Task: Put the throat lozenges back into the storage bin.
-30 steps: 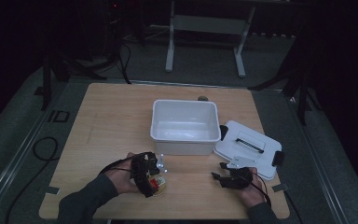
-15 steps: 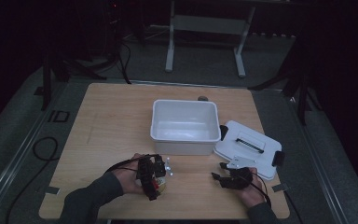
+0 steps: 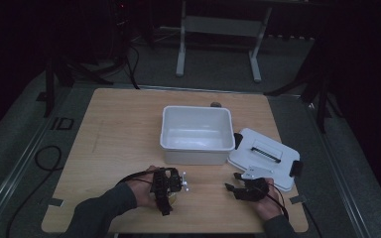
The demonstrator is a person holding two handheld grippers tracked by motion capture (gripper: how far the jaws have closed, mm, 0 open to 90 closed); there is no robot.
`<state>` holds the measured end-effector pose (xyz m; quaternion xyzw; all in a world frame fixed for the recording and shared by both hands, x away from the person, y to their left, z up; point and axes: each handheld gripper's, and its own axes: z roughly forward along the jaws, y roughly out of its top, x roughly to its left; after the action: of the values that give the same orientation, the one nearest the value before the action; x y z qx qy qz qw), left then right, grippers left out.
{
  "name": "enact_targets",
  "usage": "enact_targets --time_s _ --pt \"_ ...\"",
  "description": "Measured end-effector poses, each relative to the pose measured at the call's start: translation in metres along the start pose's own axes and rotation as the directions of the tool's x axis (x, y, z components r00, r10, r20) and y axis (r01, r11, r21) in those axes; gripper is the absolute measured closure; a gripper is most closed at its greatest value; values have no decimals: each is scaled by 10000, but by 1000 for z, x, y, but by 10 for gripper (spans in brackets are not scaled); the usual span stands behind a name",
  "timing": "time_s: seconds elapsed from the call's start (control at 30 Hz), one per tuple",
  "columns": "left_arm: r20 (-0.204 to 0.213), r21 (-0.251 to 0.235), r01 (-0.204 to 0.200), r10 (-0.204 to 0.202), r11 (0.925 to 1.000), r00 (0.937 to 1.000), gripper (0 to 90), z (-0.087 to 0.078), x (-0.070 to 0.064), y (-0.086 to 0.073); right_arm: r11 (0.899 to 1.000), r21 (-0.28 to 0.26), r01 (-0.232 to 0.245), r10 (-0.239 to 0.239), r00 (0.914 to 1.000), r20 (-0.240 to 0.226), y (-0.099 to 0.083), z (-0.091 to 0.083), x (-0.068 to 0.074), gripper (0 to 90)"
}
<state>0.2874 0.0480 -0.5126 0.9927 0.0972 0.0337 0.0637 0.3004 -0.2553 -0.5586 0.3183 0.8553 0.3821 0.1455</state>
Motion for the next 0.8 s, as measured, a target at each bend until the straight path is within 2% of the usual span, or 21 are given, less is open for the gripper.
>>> enact_targets --time_s 0.53,0.8 --pt "216 285 102 -109 9995 9997 184 5 3 1 10000 0 1 -1 10000 0 0 0 0 426" --pt "236 380 95 -104 9992 9997 200 4 3 2 10000 -4 10 -10 10000 3 0 0 0 427"
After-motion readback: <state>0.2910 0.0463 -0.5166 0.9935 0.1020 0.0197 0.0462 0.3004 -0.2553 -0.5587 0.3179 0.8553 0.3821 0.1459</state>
